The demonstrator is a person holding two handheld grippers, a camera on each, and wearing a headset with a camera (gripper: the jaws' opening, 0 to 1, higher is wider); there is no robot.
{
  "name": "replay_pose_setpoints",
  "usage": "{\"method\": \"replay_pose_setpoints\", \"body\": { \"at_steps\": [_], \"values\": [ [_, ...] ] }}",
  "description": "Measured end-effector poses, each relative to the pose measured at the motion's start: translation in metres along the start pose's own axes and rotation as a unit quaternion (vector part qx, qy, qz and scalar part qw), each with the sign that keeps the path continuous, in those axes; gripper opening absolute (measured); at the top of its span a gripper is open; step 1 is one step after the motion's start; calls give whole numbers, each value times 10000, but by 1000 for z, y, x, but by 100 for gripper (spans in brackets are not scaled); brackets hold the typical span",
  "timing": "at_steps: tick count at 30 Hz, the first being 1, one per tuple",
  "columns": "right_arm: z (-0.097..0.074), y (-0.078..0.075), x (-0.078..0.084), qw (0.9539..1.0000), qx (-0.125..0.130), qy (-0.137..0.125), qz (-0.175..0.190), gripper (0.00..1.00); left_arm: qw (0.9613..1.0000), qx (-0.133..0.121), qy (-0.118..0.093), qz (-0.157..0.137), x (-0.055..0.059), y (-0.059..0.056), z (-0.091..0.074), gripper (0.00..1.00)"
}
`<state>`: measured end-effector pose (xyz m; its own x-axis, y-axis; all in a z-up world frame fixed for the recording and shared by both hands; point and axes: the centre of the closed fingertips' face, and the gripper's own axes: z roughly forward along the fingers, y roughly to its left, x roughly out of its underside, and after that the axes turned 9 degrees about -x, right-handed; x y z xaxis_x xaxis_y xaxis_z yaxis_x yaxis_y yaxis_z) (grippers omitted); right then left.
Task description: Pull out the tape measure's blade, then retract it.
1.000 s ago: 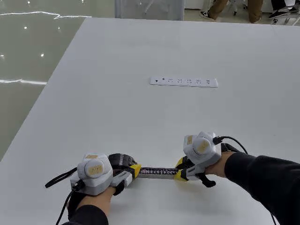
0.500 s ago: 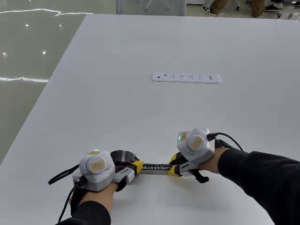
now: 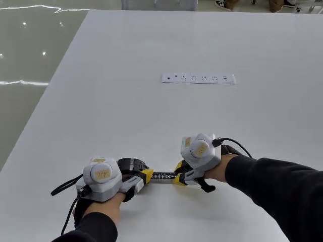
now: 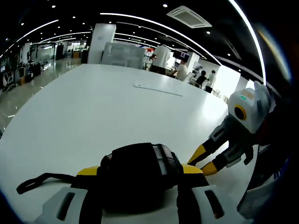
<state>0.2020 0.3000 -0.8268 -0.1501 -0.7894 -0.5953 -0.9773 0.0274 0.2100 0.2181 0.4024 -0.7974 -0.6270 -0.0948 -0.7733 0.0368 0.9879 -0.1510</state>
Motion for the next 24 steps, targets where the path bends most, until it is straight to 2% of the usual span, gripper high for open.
{"method": "replay_pose_setpoints", "body": {
  "at_steps": [8, 24],
  "values": [
    [11, 2, -14, 9999, -39, -123, -43, 12, 10000, 4, -12, -22, 0, 0, 0, 60],
    [20, 3, -26, 9997, -54, -224, -33, 12, 10000, 49, 7, -27, 0, 0, 0, 60]
  ]
}}
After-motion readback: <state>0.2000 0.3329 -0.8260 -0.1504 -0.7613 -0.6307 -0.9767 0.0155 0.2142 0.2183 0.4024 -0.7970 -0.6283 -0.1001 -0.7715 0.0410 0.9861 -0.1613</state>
